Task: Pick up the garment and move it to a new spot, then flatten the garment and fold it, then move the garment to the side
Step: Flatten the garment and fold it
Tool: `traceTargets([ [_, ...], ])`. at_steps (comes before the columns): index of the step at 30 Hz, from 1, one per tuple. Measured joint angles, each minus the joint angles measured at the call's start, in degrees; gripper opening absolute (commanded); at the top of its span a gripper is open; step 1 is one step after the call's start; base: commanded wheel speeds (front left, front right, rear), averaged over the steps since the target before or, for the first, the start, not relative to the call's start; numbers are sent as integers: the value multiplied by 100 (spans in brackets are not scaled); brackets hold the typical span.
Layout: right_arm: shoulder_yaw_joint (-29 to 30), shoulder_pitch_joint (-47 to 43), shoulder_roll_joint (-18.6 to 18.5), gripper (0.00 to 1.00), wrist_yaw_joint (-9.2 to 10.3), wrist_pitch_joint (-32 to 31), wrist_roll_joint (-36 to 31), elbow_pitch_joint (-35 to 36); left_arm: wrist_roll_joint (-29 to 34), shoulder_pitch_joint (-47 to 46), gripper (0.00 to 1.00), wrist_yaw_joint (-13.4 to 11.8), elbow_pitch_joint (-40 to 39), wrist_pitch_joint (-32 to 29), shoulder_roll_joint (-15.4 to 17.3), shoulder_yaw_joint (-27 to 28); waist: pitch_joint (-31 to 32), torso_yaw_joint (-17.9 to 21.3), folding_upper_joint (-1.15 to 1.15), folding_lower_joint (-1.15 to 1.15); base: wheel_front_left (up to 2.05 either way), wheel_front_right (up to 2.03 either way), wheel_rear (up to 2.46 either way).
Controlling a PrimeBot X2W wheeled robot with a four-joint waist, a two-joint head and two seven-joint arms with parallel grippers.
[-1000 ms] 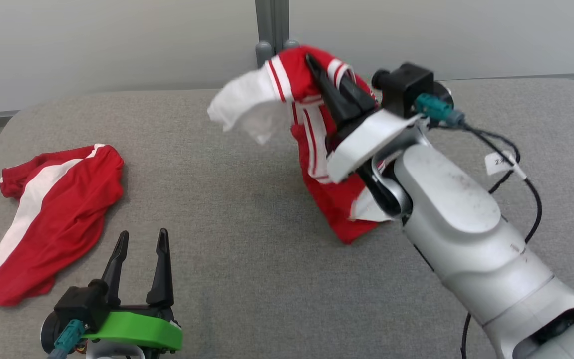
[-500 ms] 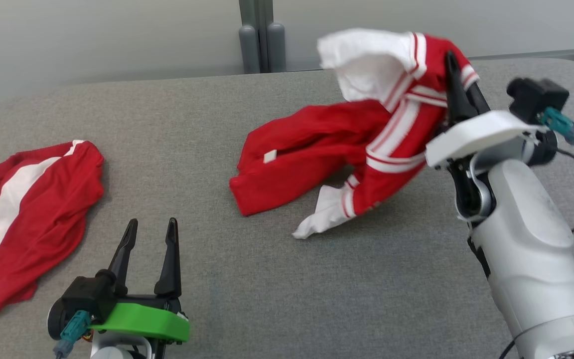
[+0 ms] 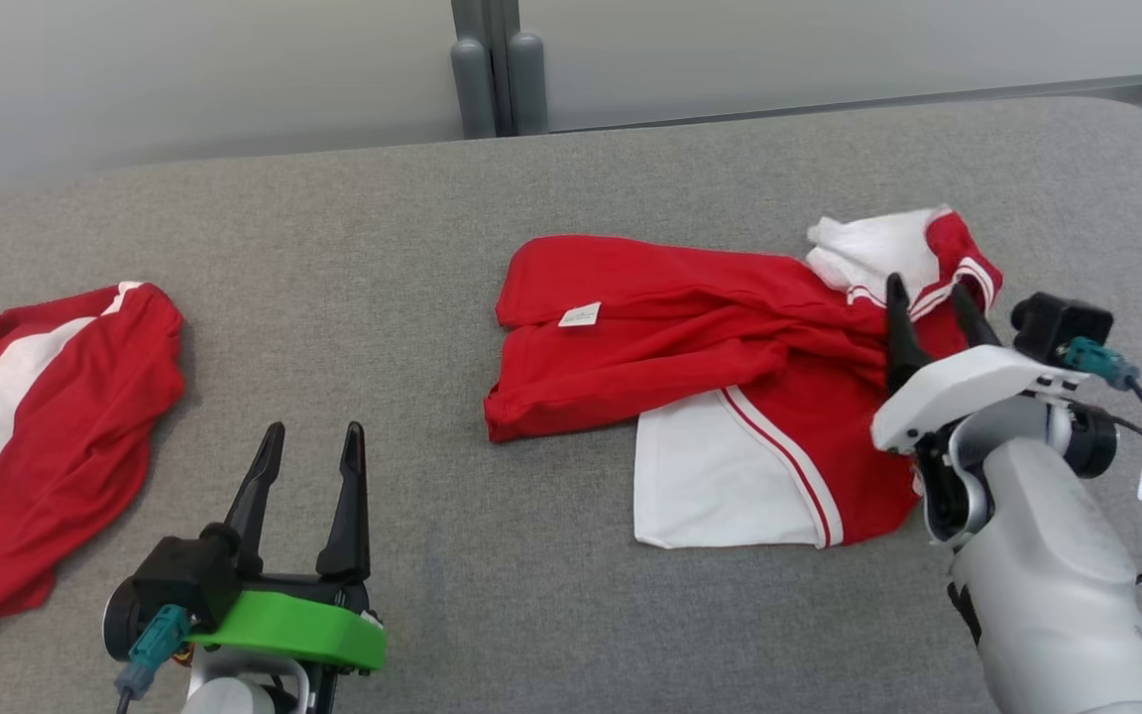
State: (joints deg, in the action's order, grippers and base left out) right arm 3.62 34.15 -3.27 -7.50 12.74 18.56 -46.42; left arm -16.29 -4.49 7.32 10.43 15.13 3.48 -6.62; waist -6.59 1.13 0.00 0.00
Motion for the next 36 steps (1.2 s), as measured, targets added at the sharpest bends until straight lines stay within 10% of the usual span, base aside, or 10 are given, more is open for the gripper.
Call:
traceTargets([
  [7,-677,-1016,-9,100,0,-802,34,1112,-21,30,100,0,1,0,-3,19,93,-34,0,0,0,0,0],
  [22,152,-2153,47,100,-1,-2172,-1025,1990,-21,3,100,0,-2,0,-9,-22,0,-94,0,0,0,0,0],
  [23,152,-2108,47,82,-1,-2248,-1081,1905,-21,2,100,0,-1,0,-9,-26,-10,-97,0,0,0,0,0],
  [24,164,-2067,47,19,-1,-2293,-1147,1846,-21,1,100,0,1,0,-9,-33,-16,-102,0,0,0,0,0],
  [25,179,-2024,47,0,-1,-2299,-1212,1796,-22,-2,100,0,5,0,-8,-45,-21,-111,0,0,0,0,0],
  [36,1533,-1338,40,0,-2,-1870,-2327,2438,-32,3,100,0,9,0,20,-60,8,-148,0,0,0,0,0],
])
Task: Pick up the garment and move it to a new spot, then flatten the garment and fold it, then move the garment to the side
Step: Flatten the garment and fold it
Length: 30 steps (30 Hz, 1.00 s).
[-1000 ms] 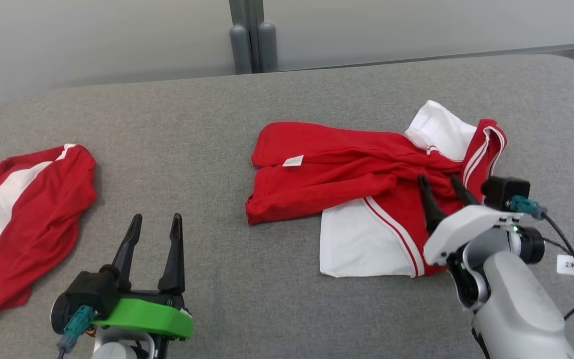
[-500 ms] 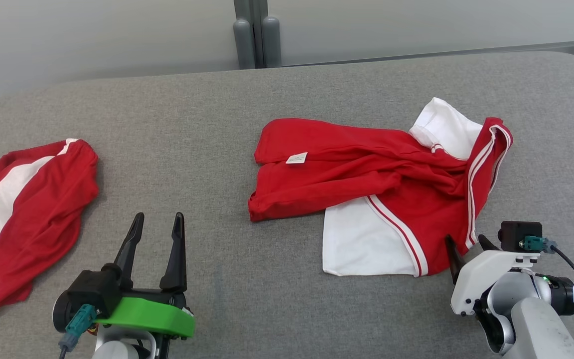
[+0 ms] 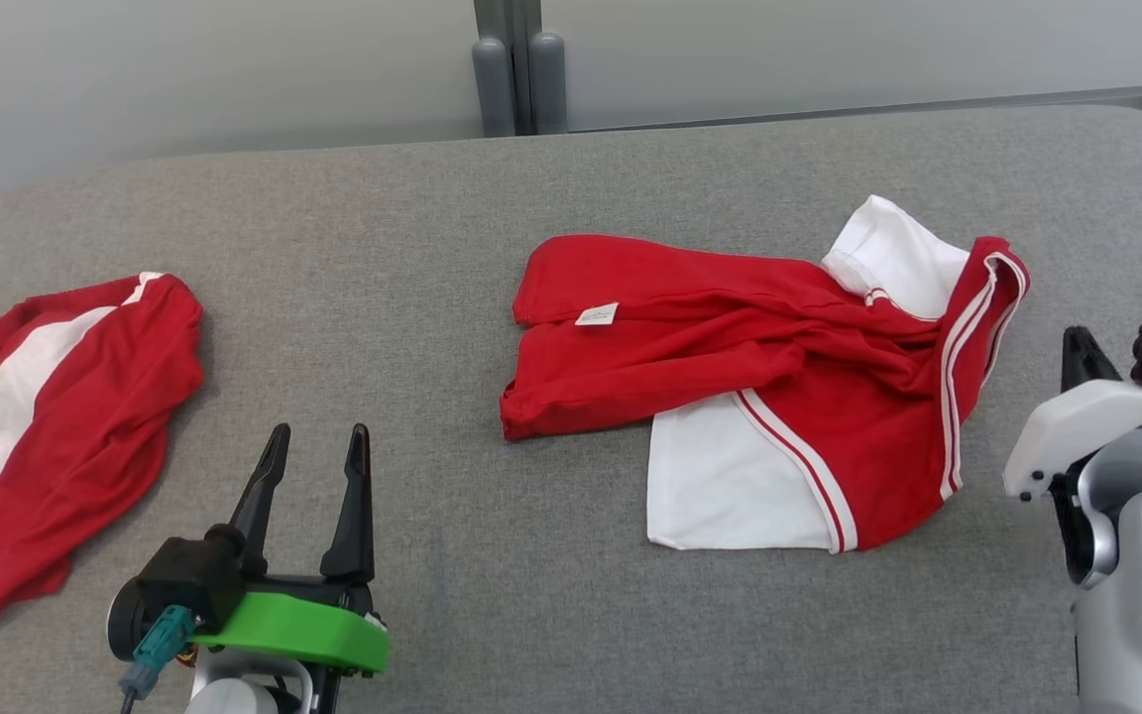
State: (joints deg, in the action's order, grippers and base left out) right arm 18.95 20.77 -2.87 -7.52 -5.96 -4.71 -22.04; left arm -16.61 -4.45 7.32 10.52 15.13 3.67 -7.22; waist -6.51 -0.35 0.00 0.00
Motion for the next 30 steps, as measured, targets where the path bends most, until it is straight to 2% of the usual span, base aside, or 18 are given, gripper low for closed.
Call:
traceTargets([
  [3,36,93,-9,0,0,-193,261,-35,-8,1,100,0,8,0,5,-35,12,-27,0,0,0,0,0],
  [6,-393,-109,2,0,1,-412,734,-96,-15,1,100,0,12,0,13,-73,24,-76,0,0,0,0,0],
  [7,-550,-243,22,42,-2,-438,854,-91,-27,1,100,0,15,0,23,-80,23,-92,0,0,0,0,0],
  [8,-675,-393,22,100,-2,-456,1005,-76,-32,1,100,0,22,0,32,-89,22,-107,0,0,0,0,0],
  [13,-1026,-952,14,100,-2,-352,1233,101,-41,1,100,0,32,0,49,-90,14,-118,0,0,0,0,0],
  [18,-1110,-1280,11,100,-1,-300,1340,163,-41,2,100,0,25,0,64,-64,24,-90,0,0,0,0,0],
  [24,-1085,-1253,12,100,-1,-177,1434,-283,-40,1,100,0,24,0,71,-87,-5,-89,0,0,0,0,0],
  [30,-1168,-856,9,100,-1,38,1690,-931,-40,-9,100,0,27,0,78,-109,-58,-153,0,0,0,0,0],
])
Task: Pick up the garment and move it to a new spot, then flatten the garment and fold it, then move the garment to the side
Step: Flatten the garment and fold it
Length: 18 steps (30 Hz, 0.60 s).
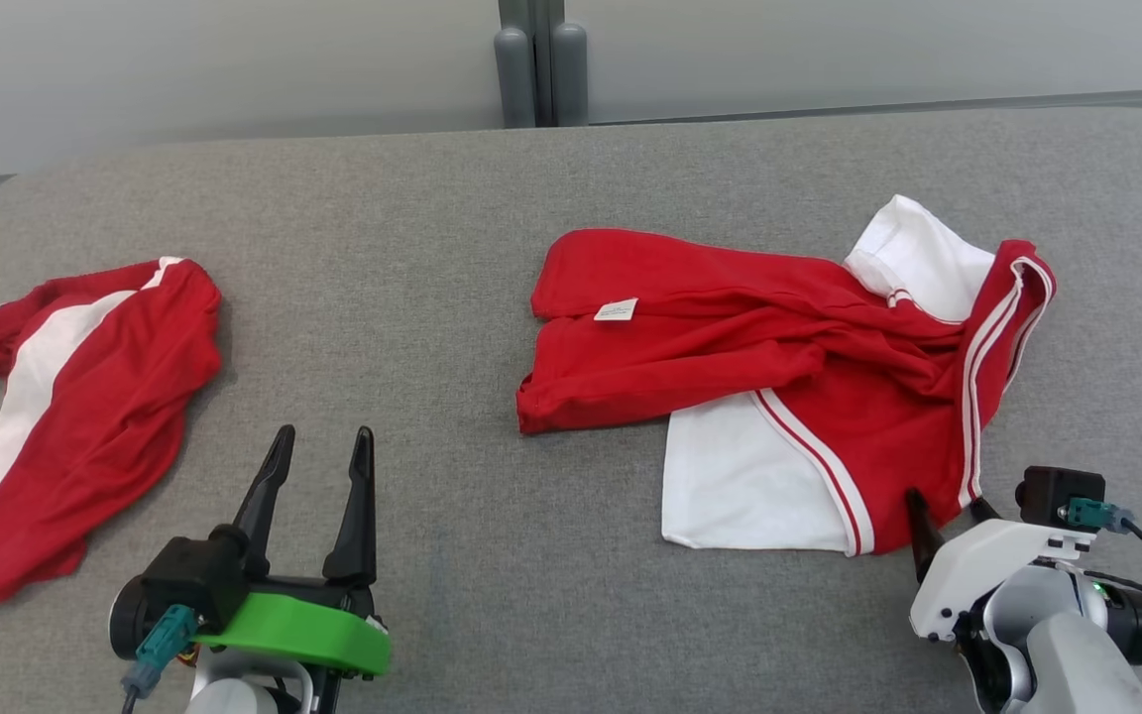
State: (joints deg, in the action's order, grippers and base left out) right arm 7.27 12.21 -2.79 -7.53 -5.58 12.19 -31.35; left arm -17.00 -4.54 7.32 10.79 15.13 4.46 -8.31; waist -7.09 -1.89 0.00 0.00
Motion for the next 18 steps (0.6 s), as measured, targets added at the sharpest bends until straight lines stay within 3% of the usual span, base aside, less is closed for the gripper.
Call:
traceTargets([
  [1,-38,65,-8,100,1,33,14,-102,0,-3,100,0,0,0,2,7,-12,-12,0,0,0,0,0],
  [2,-64,144,-14,93,3,56,86,-226,0,-10,100,0,-1,0,3,9,-25,-24,0,0,0,0,0],
  [3,-74,198,-15,27,3,94,97,-296,0,-15,100,0,-1,0,3,12,-34,-34,0,0,0,0,0],
  [4,-76,250,-15,0,4,165,68,-364,0,-19,100,0,-1,0,3,13,-43,-46,0,0,0,0,0],
  [7,79,357,-1,0,3,376,-224,-446,0,-24,100,0,-1,0,3,16,-64,-75,0,0,0,0,0],
  [12,870,561,5,0,-2,521,-1023,-62,0,-35,100,0,-7,0,1,20,-86,-107,0,0,0,0,0],
  [18,1405,1115,-45,0,-1,69,-1746,594,0,-83,100,0,-29,0,-3,23,-154,-128,0,0,0,0,0],
])
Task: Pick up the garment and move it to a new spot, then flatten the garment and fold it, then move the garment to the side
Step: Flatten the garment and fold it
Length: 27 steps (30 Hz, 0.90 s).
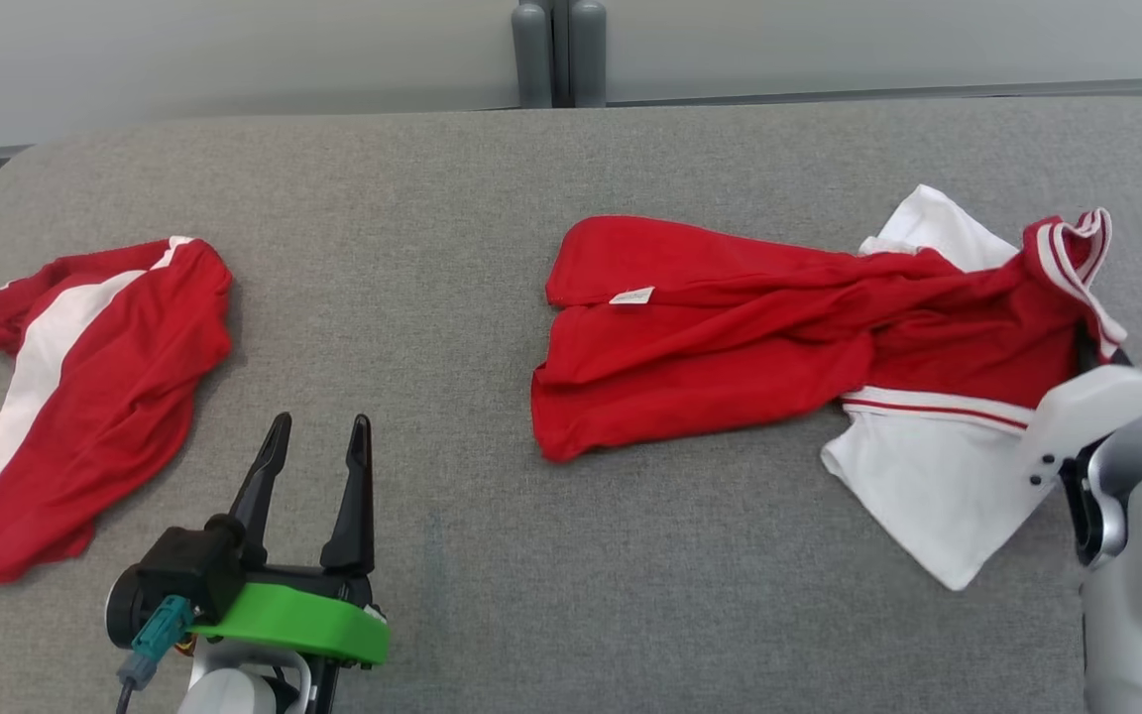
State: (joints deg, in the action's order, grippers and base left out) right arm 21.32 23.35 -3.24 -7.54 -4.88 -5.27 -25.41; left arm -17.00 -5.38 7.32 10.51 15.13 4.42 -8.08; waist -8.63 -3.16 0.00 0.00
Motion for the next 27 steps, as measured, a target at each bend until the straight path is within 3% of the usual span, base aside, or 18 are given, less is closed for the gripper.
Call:
traceTargets([
  [10,8,833,-602,0,-1,-196,-341,-538,1,-147,100,0,27,0,1,-144,-174,-192,0,0,0,0,0],
  [11,13,920,-639,4,0,-136,-378,-644,1,-163,100,1,31,0,2,-149,-194,-219,0,0,0,0,0],
  [12,18,1006,-666,100,0,-68,-439,-762,0,-182,100,1,31,0,4,-152,-214,-246,0,0,0,0,0],
  [20,98,1109,-651,100,0,580,-617,-1025,9,-188,100,1,43,0,4,-91,-198,-315,0,0,0,0,0],
  [27,-299,166,-246,100,0,1423,-463,-304,49,27,100,1,-1,0,1,129,31,-141,0,0,0,0,0],
])
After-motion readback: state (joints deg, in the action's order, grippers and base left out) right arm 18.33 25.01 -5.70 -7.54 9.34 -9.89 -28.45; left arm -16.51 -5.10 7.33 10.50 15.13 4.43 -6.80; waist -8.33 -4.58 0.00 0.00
